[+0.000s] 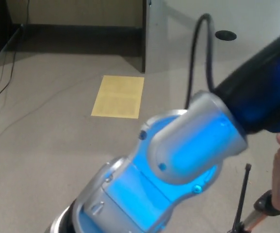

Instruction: There is a tripod standing in front of the robot and the robot extends its left arm to grab it. It lifts the tripod and passes it to a person.

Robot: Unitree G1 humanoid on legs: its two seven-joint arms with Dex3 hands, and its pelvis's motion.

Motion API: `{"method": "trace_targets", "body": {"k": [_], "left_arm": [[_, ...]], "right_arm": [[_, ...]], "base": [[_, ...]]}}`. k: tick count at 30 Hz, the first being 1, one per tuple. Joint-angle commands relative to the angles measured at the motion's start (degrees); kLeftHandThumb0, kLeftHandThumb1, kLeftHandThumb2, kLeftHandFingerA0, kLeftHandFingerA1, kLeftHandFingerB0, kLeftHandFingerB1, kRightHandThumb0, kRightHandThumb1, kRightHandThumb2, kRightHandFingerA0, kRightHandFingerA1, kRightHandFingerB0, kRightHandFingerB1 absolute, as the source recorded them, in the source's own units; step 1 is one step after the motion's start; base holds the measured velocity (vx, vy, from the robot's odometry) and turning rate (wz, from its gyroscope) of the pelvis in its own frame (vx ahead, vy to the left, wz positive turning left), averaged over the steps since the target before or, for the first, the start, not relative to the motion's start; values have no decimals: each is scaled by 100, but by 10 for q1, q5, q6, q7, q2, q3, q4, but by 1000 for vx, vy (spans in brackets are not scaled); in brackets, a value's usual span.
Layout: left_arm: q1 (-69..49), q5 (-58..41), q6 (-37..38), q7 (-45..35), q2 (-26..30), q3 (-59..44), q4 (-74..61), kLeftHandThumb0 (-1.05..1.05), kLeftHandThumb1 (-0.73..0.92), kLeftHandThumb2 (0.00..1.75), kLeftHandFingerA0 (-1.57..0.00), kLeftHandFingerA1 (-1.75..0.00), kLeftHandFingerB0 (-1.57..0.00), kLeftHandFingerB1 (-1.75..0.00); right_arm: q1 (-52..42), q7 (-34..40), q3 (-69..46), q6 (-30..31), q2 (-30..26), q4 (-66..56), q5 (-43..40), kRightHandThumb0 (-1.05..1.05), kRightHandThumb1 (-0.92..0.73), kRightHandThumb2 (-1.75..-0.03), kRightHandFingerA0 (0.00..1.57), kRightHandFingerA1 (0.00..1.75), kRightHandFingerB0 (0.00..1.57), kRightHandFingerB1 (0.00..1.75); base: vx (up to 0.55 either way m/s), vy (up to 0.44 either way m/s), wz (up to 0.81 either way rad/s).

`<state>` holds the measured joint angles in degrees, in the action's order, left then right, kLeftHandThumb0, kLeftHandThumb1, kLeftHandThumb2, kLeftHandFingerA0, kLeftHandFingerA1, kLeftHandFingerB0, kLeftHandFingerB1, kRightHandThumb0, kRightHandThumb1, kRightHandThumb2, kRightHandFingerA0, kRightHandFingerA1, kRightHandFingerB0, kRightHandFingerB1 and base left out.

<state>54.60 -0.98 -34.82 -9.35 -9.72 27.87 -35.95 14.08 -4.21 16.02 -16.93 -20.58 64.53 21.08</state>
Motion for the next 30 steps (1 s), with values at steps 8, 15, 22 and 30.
{"method": "trace_targets", "body": {"k": [8, 15, 22, 30], "left_arm": [[-69, 5, 2, -29, 99, -67, 0, -82, 50, 56, 0, 0, 0, 0], [-149, -55, 15, -69, 151, -185, -12, -78, 47, 55, 0, 0, 0, 0], [-304, -112, 35, -107, 189, -302, -10, -76, 44, 54, 0, 0, 0, 0], [-526, -85, 163, -101, 199, -384, 91, -83, 43, 57, 0, 0, 0, 0]], "right_arm": [[-2, -15, -10, 13, -7, -17, -5, -43, -74, -62, 65, 44, 44, 35], [0, -12, -11, 15, -8, -16, -5, -42, -75, -62, 63, 45, 42, 35], [-16, -5, -9, 10, -10, -11, -1, -43, -75, -62, 63, 43, 43, 35], [-17, -14, -15, 15, -14, -18, -7, -42, -75, -62, 62, 42, 44, 36]], "base": [[0, 0, 0], [0, 0, 0], [0, 0, 0], [0, 0, 0]]}}
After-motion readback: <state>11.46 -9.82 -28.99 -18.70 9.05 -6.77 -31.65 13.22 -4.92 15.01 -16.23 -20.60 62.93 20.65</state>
